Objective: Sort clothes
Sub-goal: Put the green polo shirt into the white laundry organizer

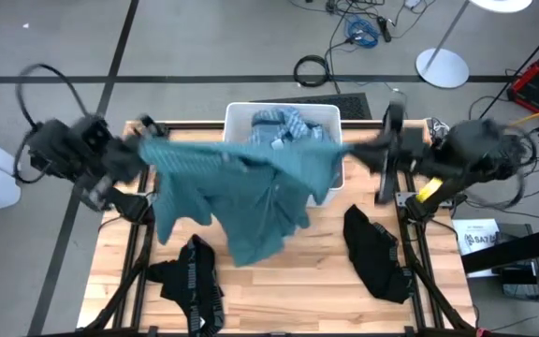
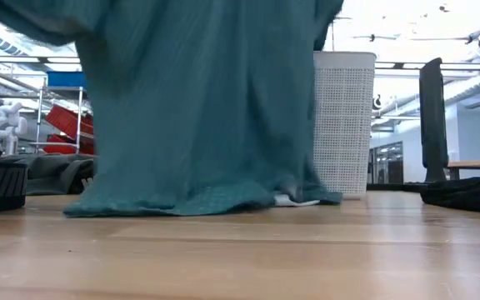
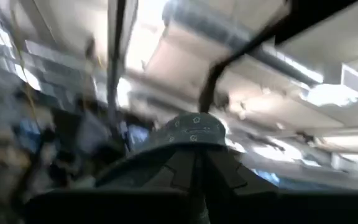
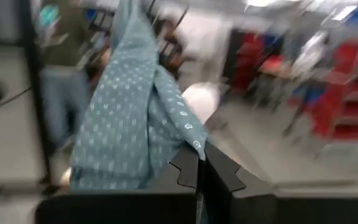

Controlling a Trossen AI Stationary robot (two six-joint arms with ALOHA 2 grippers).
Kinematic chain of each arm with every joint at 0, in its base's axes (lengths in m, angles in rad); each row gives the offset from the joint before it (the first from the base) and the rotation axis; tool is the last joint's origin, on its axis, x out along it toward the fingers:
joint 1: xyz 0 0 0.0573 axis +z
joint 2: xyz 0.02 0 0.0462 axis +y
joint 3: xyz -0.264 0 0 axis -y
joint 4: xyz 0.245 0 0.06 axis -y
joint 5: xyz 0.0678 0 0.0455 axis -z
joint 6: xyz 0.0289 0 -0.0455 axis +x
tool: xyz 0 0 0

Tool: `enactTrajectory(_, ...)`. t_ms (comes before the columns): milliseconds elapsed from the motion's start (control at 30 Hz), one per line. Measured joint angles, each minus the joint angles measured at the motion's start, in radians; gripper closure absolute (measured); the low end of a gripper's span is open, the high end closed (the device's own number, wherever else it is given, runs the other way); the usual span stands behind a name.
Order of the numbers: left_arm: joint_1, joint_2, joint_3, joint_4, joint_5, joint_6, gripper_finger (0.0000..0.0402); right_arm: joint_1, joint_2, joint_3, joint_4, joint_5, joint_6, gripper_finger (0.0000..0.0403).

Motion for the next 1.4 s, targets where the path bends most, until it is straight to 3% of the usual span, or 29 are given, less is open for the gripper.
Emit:
enactTrajectory(133,-0.072,0.127,0.000,-0.047,0.022,-0.142,0.0379,0.139,0.003,-0.002,-0.166,0.007,0.197,0.0403)
enactTrajectory(300,-0.186,0.327,-0.006,0.011,0.027,-0.350,0.0379,0.398,0.009,-0.088,-0.286,0.129,0.565,0.0403)
enactTrajectory(400,-0.259,0.438,-0.003,0.232,0.008,-0.439,0.0379,0.558,0.034,-0.180,-0.169,0.182,0.731,0.0403)
enactTrajectory(533,-0.298,0.502,-0.003,0.325,-0.014,-0.471,0.0379,0.664,0.062,-0.222,0.039,0.292,0.691,0.0403)
enactTrajectory(633,-0.287,0.492,-0.002,0.196,-0.081,-0.540,0.0379,0.643,0.078,-0.222,-0.019,0.330,0.708,0.0403)
enactTrajectory(733,-0.254,0.484,-0.002,0.000,-0.109,-0.609,0.0379,0.582,0.081,-0.224,-0.211,0.327,0.851,0.0403)
enactTrajectory(833,-0.217,0.479,-0.002,-0.187,-0.113,-0.688,0.0379,0.527,0.087,-0.224,-0.447,0.289,1.047,0.0403)
enactTrajectory(933,-0.182,0.477,-0.002,-0.383,-0.117,-0.764,0.0379,0.484,0.099,-0.265,-0.559,0.225,1.139,0.0403)
enactTrajectory(1000,-0.161,0.478,-0.002,-0.526,-0.119,-0.823,0.0379,0.451,0.098,-0.316,-0.559,0.179,1.162,0.0403)
enactTrajectory(1167,-0.097,0.478,-0.002,-0.773,-0.182,-0.880,0.0379,0.345,0.098,-0.446,-0.540,0.180,1.218,0.0403)
enactTrajectory(1400,0.020,0.401,-0.003,-0.808,-0.297,-0.723,0.0379,0.141,0.097,-0.495,-0.442,0.191,1.045,0.0403)
